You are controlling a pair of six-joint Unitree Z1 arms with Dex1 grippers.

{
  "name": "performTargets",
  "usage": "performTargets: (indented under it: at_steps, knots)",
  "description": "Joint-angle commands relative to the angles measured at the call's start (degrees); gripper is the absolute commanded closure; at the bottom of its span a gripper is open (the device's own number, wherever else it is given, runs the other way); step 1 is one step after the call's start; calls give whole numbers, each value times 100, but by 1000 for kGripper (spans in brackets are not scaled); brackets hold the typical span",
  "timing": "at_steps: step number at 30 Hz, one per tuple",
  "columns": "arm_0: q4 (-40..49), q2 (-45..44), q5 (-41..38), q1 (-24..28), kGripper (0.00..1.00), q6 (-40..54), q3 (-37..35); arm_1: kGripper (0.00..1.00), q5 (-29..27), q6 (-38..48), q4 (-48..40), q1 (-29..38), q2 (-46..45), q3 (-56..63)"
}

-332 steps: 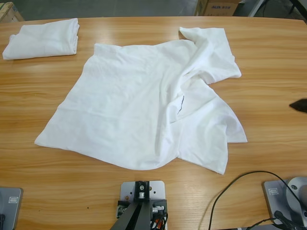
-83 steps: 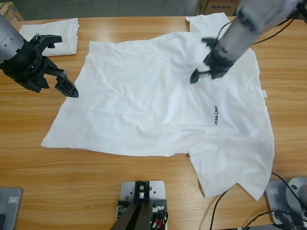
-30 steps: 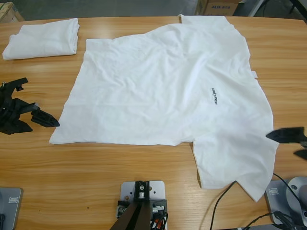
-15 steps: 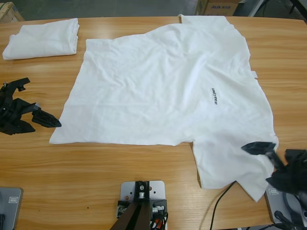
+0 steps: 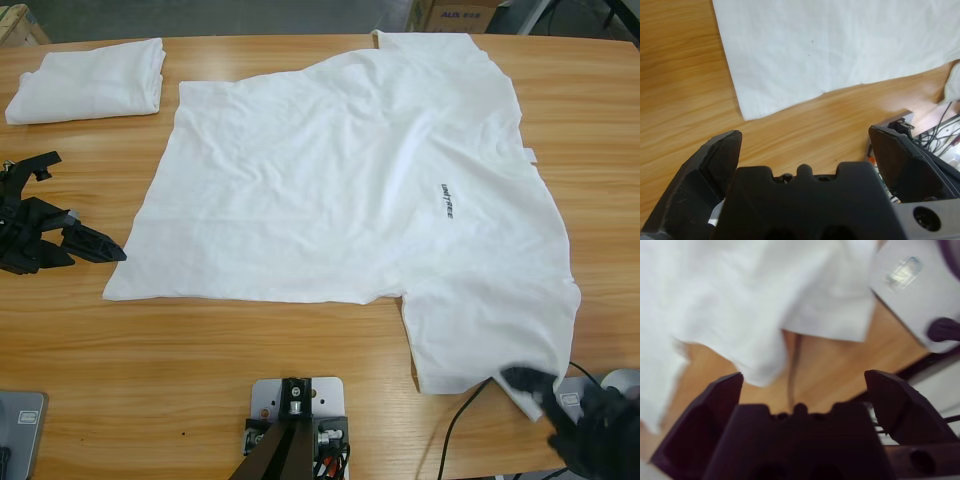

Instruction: Fold clothes

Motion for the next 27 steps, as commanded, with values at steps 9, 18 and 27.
performTargets:
  at_steps: [9, 18, 27]
  knots:
    - [-69, 99, -68, -42, 0, 302, -50, 0, -174, 4140, -1250, 627, 1540, 381]
    - [-78, 236, -77, -95, 0, 388, -70, 0, -1327, 5673, -278, 627, 1939, 109]
    - [-76, 292, -77, -327, 0, 443, -42, 0, 160, 5637, 541, 620, 1609, -564]
